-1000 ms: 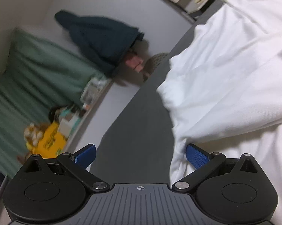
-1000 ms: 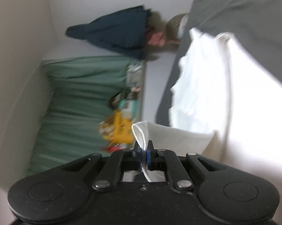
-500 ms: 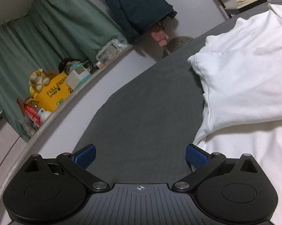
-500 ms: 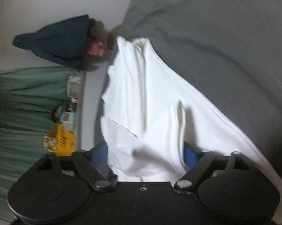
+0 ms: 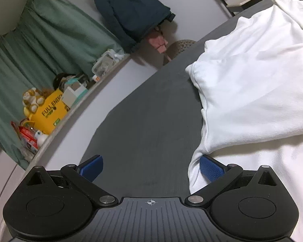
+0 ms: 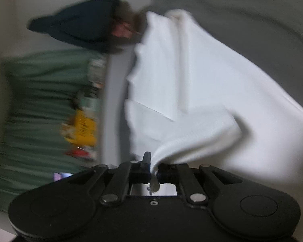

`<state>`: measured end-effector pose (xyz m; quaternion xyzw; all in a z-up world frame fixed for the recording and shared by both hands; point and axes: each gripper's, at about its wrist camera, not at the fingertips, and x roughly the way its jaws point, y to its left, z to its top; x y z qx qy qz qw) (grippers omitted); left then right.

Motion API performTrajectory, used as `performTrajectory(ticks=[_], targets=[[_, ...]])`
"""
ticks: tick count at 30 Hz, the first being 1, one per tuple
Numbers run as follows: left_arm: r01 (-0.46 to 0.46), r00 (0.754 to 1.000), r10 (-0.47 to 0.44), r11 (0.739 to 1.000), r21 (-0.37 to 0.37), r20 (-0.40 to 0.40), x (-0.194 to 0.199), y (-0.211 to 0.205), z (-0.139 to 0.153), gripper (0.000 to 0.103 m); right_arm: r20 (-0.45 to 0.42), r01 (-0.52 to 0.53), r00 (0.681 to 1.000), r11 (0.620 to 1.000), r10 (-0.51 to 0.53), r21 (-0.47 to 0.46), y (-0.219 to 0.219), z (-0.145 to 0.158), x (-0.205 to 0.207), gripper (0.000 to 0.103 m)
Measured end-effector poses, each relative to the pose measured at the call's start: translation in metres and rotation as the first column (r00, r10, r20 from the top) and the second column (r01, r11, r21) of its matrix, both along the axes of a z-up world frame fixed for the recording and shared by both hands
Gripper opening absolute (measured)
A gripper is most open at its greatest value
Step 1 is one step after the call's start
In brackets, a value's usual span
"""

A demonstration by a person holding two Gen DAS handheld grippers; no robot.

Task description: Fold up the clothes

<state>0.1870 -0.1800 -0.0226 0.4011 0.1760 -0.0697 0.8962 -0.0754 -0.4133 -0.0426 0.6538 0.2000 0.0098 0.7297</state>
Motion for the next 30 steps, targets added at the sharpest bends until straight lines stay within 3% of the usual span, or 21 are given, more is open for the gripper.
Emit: performTrajectory(ticks=[2,4,6,7,9,11,14,17,19,22,26,28,30], targets=[[-0.009,1.000,0.009,1.000,0.000,-0.002,0.001,-0.001,0.001,0.103,0.122,-0.006,0.992,0.998,0.013,-0.059,-0.007,0.041,0.010,0.007],[-0.008,1.000,0.008,1.000,-0.002,-0.001,0.002,-0.001,0.001,0.103,0.257,-0.016,0.964,0.984,0.061,-0.176,-0.004,0.091,0.009,0.006],[-0.007,1.000,0.007,1.000,-0.013,0.001,0.001,0.000,0.000,0.103,0.319,-0.015,0.941,0.953,0.117,-0.303,0.009,0.124,-0.005,0.006],[-0.009,1.000,0.009,1.000,-0.023,0.001,0.000,0.001,0.000,0.103,0.305,-0.026,0.943,0.941,0.135,-0.338,0.016,0.125,-0.012,0.006],[-0.037,0.999,0.037,0.998,-0.047,-0.015,0.001,0.004,-0.001,0.103,0.197,-0.060,0.971,0.938,0.134,-0.343,0.028,0.101,-0.024,0.006],[-0.062,0.998,0.060,0.995,-0.074,-0.034,0.004,0.009,-0.001,0.103,0.003,-0.107,0.994,0.958,0.112,-0.265,0.035,0.049,-0.029,0.006],[-0.084,0.995,0.079,0.991,-0.101,-0.057,0.007,0.016,0.000,0.103,-0.230,-0.140,0.969,0.970,0.092,-0.200,0.040,-0.021,-0.039,0.006],[-0.076,0.996,0.072,0.994,-0.075,-0.055,0.006,0.015,-0.002,0.103,-0.234,-0.071,0.971,0.995,0.054,-0.068,0.036,-0.046,-0.052,0.006],[-0.072,0.996,0.068,0.995,-0.069,-0.057,0.005,0.015,-0.001,0.103,-0.223,-0.081,0.974,0.987,0.049,-0.138,0.036,-0.032,-0.052,0.006],[-0.081,0.994,0.075,0.993,-0.086,-0.074,0.006,0.017,0.001,0.103,-0.233,-0.081,0.971,0.986,0.045,-0.148,0.032,-0.025,-0.054,0.011],[-0.115,0.991,0.103,0.982,-0.153,-0.083,-0.002,0.024,0.012,0.103,-0.243,-0.068,0.969,0.990,0.036,-0.125,0.029,-0.020,-0.055,0.038],[-0.144,0.989,0.127,0.953,-0.268,-0.081,-0.017,0.035,0.027,0.103,-0.239,-0.074,0.971,0.976,0.023,-0.205,0.028,-0.009,-0.070,0.047],[-0.209,0.978,0.178,0.881,-0.424,-0.111,-0.036,0.050,0.043,0.103,-0.226,-0.081,0.974,0.945,0.008,-0.316,0.026,0.008,-0.079,0.049]])
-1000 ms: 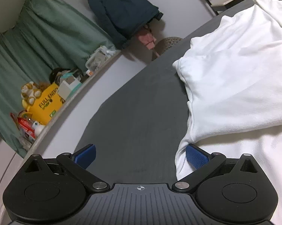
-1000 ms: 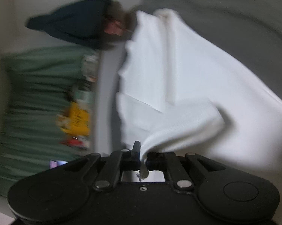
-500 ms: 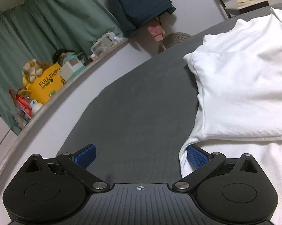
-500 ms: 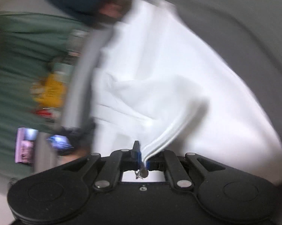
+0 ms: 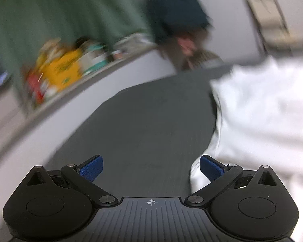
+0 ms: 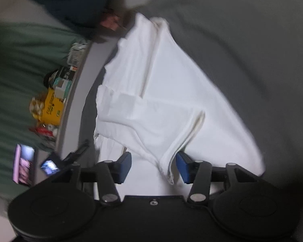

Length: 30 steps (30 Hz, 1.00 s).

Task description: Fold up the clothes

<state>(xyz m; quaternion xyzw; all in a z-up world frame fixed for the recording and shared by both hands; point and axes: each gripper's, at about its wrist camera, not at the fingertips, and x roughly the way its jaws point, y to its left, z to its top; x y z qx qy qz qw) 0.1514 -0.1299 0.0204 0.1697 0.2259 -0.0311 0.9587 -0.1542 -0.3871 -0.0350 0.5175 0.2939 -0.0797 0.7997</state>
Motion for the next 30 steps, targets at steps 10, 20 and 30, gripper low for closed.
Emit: performTrajectory(ticks=[10,20,30], targets=[[-0.040,0.954,-0.168,0.751,-0.659,-0.249,-0.096,0.017,0.025,0.103,-0.228,-0.362,0.931,0.791,0.284,-0.493,-0.027,0.023,0.104,0.046],[0.211,0.899,-0.409,0.719,-0.663,-0.158,-0.089,0.003,-0.016,0.103,-0.353,-0.580,0.813,0.591,0.463,-0.560,0.006,0.016,0.127,0.004],[0.234,0.872,-0.454,0.714,-0.659,-0.183,-0.075,-0.004,-0.022,0.103,-0.367,-0.461,0.885,0.655,0.287,-0.599,0.001,0.023,0.106,0.022]])
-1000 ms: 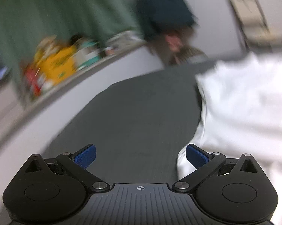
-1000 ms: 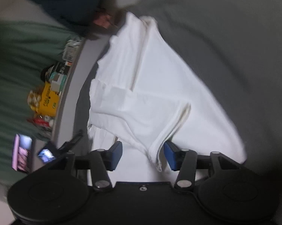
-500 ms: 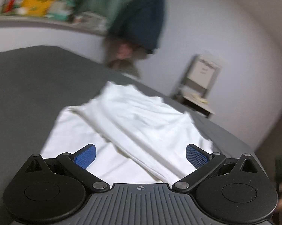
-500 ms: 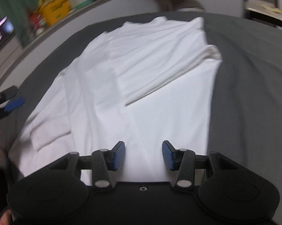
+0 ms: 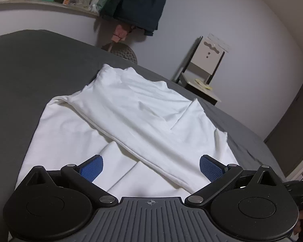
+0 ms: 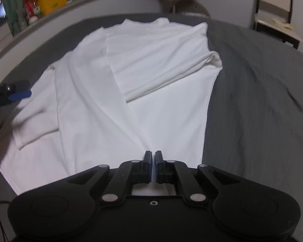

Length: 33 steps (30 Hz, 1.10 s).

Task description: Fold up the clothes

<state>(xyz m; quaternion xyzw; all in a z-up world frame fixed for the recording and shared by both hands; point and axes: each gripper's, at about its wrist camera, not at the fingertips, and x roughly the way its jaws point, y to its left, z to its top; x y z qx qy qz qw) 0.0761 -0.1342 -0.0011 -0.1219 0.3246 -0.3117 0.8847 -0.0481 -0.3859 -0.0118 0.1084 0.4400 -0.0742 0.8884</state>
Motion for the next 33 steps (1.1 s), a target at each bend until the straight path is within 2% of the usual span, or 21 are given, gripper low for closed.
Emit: performTrajectory(ticks=[2,4,5,7,9,10,12,15,17,18,21,23,27,29,31,33], targets=[[-0.019,1.000,0.019,1.000,0.019,0.006,0.001,0.000,0.000,0.103,0.042,0.036,0.998,0.999,-0.035,-0.009,0.009,0.011,-0.006,0.040],[-0.056,0.998,0.055,0.998,0.031,0.007,0.001,0.004,0.002,0.103,0.100,-0.009,0.995,1.000,0.008,0.009,0.026,0.020,-0.012,0.040],[-0.074,0.997,0.074,0.997,0.028,0.003,0.002,0.007,0.002,0.103,0.102,-0.053,0.993,0.999,0.053,0.003,0.037,0.021,-0.011,0.041],[-0.107,0.994,0.107,0.994,0.007,-0.012,0.005,0.014,0.000,0.103,0.053,-0.144,0.988,0.989,0.145,-0.022,0.061,0.012,-0.007,0.041],[-0.141,0.990,0.140,0.990,-0.015,-0.032,0.008,0.021,-0.001,0.103,-0.028,-0.190,0.981,0.981,0.191,0.020,0.074,-0.003,-0.003,0.045],[-0.157,0.987,0.157,0.987,-0.019,-0.035,0.010,0.024,-0.002,0.103,-0.040,-0.200,0.979,0.980,0.200,0.023,0.079,-0.004,-0.003,0.047],[-0.190,0.982,0.189,0.982,-0.017,-0.027,0.016,0.030,-0.001,0.103,-0.019,-0.221,0.975,0.974,0.222,0.043,0.082,0.011,0.000,0.047],[-0.238,0.971,0.239,0.971,-0.006,0.001,0.028,0.038,0.000,0.103,0.083,-0.245,0.967,0.969,0.241,0.035,0.080,0.047,0.022,0.049],[-0.278,0.961,0.278,0.959,-0.058,-0.016,0.041,0.045,-0.001,0.103,0.140,-0.272,0.953,0.962,0.268,0.009,0.079,0.071,0.056,0.056],[-0.295,0.956,0.293,0.951,-0.089,-0.029,0.047,0.049,-0.002,0.103,0.174,-0.277,0.948,0.960,0.268,0.033,0.075,0.080,0.078,0.058],[-0.289,0.957,0.281,0.930,-0.227,-0.066,0.058,0.057,-0.013,0.103,0.256,-0.287,0.936,0.945,0.242,0.157,0.061,0.096,0.154,0.058],[-0.259,0.966,0.250,0.924,-0.283,-0.068,0.058,0.057,-0.019,0.103,0.262,-0.283,0.939,0.931,0.221,0.229,0.053,0.094,0.217,0.058],[-0.158,0.987,0.160,0.925,-0.345,-0.023,0.062,0.048,-0.026,0.103,0.184,-0.254,0.960,0.936,0.212,0.244,0.041,0.067,0.324,0.055],[-0.143,0.989,0.141,0.920,-0.365,-0.032,0.068,0.048,-0.031,0.103,0.151,-0.240,0.967,0.940,0.207,0.242,0.034,0.049,0.366,0.053],[-0.155,0.988,0.142,0.921,-0.358,-0.062,0.075,0.048,-0.038,0.103,0.142,-0.238,0.968,0.936,0.207,0.260,0.026,0.034,0.396,0.053],[-0.177,0.984,0.156,0.920,-0.348,-0.090,0.082,0.049,-0.045,0.103,0.147,-0.245,0.967,0.926,0.210,0.286,0.020,0.018,0.410,0.052]])
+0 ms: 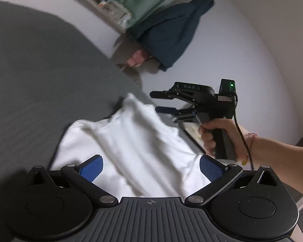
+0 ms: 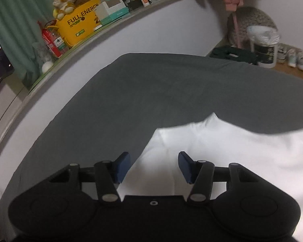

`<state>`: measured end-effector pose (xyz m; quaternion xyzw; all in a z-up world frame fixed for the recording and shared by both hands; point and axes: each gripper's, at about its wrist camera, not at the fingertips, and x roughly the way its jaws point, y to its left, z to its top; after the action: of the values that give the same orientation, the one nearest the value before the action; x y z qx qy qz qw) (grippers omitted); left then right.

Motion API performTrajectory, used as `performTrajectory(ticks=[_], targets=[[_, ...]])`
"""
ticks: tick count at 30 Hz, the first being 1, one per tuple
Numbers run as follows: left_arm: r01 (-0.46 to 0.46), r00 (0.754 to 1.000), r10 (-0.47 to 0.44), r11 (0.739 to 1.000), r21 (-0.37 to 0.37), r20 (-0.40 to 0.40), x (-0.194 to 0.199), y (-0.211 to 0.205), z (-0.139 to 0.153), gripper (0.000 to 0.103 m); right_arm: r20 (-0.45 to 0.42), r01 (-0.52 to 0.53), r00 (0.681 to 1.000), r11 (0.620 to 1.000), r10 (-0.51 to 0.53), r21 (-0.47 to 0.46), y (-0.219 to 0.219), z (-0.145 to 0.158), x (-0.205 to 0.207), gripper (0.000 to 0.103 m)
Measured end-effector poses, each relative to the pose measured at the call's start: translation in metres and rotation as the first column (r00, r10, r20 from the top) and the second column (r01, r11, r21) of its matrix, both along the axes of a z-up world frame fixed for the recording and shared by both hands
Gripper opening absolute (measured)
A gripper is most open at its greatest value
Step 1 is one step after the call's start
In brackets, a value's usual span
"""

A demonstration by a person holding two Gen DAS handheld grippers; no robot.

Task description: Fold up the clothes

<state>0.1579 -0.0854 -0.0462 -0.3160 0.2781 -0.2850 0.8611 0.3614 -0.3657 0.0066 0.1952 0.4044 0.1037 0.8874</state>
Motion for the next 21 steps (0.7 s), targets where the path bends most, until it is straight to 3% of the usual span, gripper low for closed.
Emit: performTrajectory(ticks=[4,8,12,16,21], targets=[[-0.016,0.999,0.013,0.999,-0.047,-0.050,0.011,0.002,-0.011,0.103,-0.020,-0.031,0.999,0.996,0.033,0.088,-0.011,-0.031,0.015,0.041],[-0.034,0.998,0.031,0.998,-0.060,-0.051,0.015,0.000,-0.011,0.103,0.034,-0.099,0.995,0.976,0.094,0.193,-0.015,-0.044,0.015,0.007],[-0.141,0.989,0.135,0.983,-0.117,-0.062,0.007,0.002,-0.015,0.103,0.063,-0.110,0.993,0.978,0.100,0.176,-0.010,-0.041,0.023,0.005],[-0.201,0.979,0.199,0.979,-0.035,-0.053,0.005,-0.004,-0.011,0.103,0.019,-0.053,0.999,0.994,0.051,0.093,0.006,-0.035,0.045,0.005],[-0.195,0.980,0.195,0.981,0.016,-0.038,0.003,-0.008,-0.010,0.103,-0.056,0.015,0.998,0.999,-0.013,0.039,0.022,-0.043,0.057,0.008]])
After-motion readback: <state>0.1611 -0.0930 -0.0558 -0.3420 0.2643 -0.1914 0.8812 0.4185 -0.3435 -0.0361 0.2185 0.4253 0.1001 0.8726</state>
